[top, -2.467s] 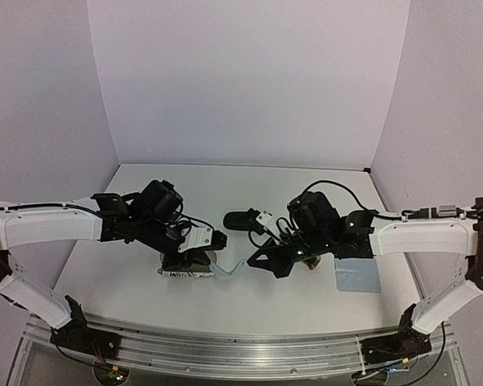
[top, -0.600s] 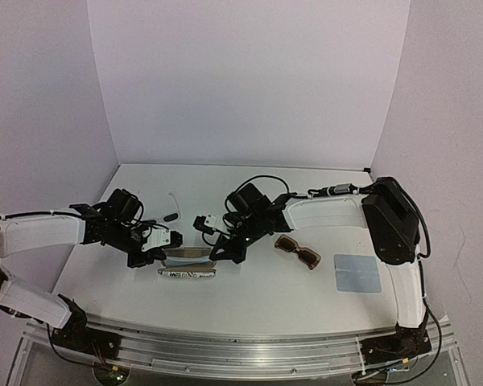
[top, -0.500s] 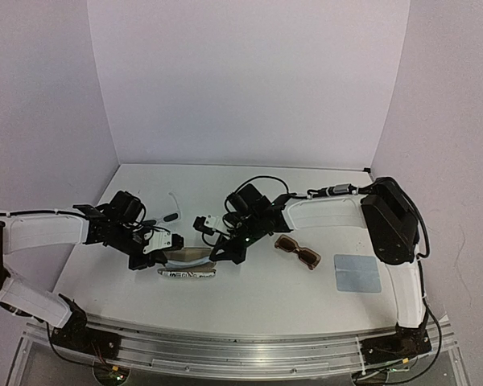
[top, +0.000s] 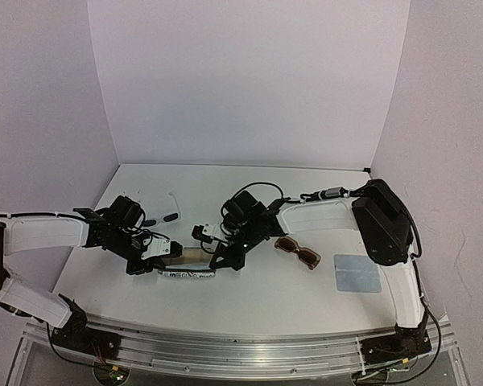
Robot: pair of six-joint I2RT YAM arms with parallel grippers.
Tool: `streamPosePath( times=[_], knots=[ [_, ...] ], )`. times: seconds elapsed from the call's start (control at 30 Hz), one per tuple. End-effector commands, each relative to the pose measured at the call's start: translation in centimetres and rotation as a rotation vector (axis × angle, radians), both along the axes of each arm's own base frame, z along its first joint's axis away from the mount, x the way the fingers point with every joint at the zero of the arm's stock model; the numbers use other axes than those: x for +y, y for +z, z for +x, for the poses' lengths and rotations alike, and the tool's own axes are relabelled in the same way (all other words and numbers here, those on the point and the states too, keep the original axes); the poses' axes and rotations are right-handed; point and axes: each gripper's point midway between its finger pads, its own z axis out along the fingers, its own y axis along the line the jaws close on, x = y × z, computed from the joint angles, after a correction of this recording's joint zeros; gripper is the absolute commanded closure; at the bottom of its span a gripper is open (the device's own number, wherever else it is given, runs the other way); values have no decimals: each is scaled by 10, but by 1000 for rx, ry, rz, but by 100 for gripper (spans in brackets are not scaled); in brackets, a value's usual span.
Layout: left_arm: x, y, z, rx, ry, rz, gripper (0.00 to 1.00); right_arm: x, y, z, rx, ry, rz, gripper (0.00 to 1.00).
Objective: Organize the sunglasses
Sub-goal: Place the glasses cleaning cloth in the sunglasses case.
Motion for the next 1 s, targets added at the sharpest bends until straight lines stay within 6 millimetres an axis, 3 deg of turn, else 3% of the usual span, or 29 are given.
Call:
streamPosePath(
  times=[0.0, 0.5, 0.67, 0.97],
  knots=[
    [-1, 2, 0, -1, -11, -9, 100, 9, 6, -5, 8, 34, 20, 100],
    [1, -8, -15, 55, -72, 15, 100, 9, 8, -18, 23, 67, 20, 100],
    [-2, -5, -12, 46, -76, 3, 100, 9, 9, -17, 23, 62, 20, 91],
    [-2, 1, -13, 40, -85, 1, 86, 12, 22, -14, 3, 59, 38, 80]
  ],
)
